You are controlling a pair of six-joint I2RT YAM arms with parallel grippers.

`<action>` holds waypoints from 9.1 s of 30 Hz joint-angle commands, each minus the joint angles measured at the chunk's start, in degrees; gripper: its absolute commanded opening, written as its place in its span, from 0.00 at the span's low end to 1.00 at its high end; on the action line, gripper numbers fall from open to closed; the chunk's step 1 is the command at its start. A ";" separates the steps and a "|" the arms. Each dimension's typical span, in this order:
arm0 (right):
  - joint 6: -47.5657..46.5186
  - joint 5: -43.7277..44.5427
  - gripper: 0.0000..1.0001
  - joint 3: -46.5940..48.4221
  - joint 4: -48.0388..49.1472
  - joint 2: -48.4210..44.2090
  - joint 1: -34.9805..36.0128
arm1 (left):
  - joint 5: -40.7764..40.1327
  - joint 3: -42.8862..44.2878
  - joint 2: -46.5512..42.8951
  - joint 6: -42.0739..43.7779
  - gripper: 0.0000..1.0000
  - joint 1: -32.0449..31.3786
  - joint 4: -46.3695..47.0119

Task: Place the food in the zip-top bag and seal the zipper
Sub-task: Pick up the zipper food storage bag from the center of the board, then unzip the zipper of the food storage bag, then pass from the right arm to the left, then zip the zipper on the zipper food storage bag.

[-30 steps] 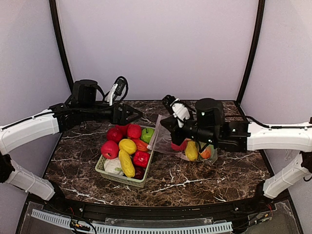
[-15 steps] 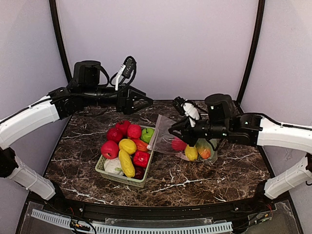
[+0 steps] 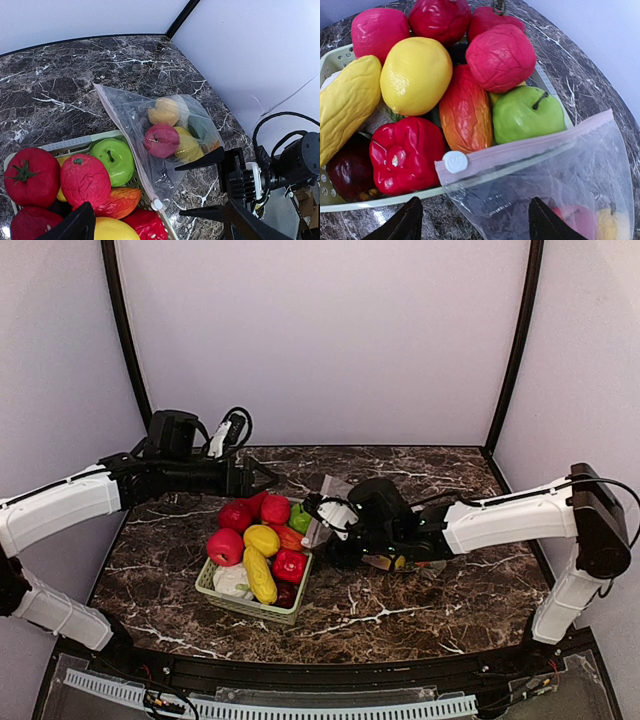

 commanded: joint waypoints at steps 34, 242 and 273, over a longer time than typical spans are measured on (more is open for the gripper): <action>-0.11 13.51 0.00 -1.53 5.55 -14.95 3.10 | 11.03 1.01 -2.94 3.71 0.88 2.32 3.40; 0.37 -41.92 0.00 34.45 -31.02 -2.10 -10.50 | 15.72 -5.97 5.53 -2.52 0.01 -9.21 35.55; 9.58 -18.52 0.12 11.60 -48.17 -40.77 -17.98 | 21.61 -12.56 -2.18 -6.44 0.04 3.32 34.72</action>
